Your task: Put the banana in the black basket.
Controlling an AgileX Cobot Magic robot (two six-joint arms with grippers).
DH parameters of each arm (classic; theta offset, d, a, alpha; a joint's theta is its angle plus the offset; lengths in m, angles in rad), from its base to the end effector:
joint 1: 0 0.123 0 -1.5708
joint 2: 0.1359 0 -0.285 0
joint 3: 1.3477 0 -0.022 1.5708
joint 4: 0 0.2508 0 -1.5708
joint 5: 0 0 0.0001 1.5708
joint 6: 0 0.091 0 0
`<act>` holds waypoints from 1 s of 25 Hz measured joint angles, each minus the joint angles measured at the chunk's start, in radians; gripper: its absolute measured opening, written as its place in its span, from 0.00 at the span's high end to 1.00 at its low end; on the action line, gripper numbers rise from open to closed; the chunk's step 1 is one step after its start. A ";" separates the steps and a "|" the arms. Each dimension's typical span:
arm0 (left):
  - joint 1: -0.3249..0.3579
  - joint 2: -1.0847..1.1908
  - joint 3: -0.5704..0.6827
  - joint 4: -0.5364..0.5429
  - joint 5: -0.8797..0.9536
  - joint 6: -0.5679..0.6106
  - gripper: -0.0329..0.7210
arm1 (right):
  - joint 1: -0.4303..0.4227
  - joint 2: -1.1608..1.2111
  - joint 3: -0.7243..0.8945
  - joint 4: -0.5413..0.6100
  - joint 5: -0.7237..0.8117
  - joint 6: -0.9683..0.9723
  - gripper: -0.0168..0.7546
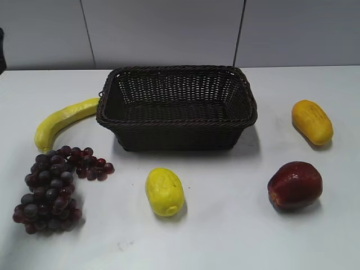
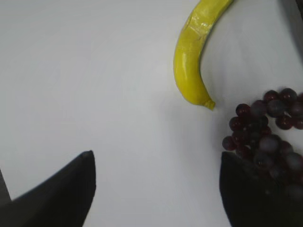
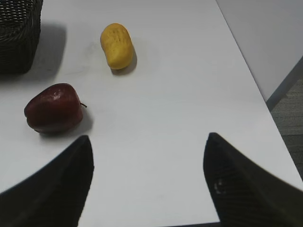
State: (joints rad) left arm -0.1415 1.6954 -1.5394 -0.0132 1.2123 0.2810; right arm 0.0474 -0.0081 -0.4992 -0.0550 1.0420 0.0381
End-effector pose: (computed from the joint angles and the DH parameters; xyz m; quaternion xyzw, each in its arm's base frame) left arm 0.3474 -0.0506 0.3159 0.2061 0.9678 0.0036 0.1444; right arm -0.0051 -0.0046 0.2787 -0.0030 0.8461 -0.0047 0.5331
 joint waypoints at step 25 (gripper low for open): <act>0.001 0.589 -0.170 -0.083 -0.173 0.132 0.17 | 0.000 0.000 0.000 0.000 0.000 0.000 0.26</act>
State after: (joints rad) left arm -0.1406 2.2842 -1.7092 -0.0966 1.0392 0.4132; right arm 0.0474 -0.0081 -0.4992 -0.0550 1.0420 0.0381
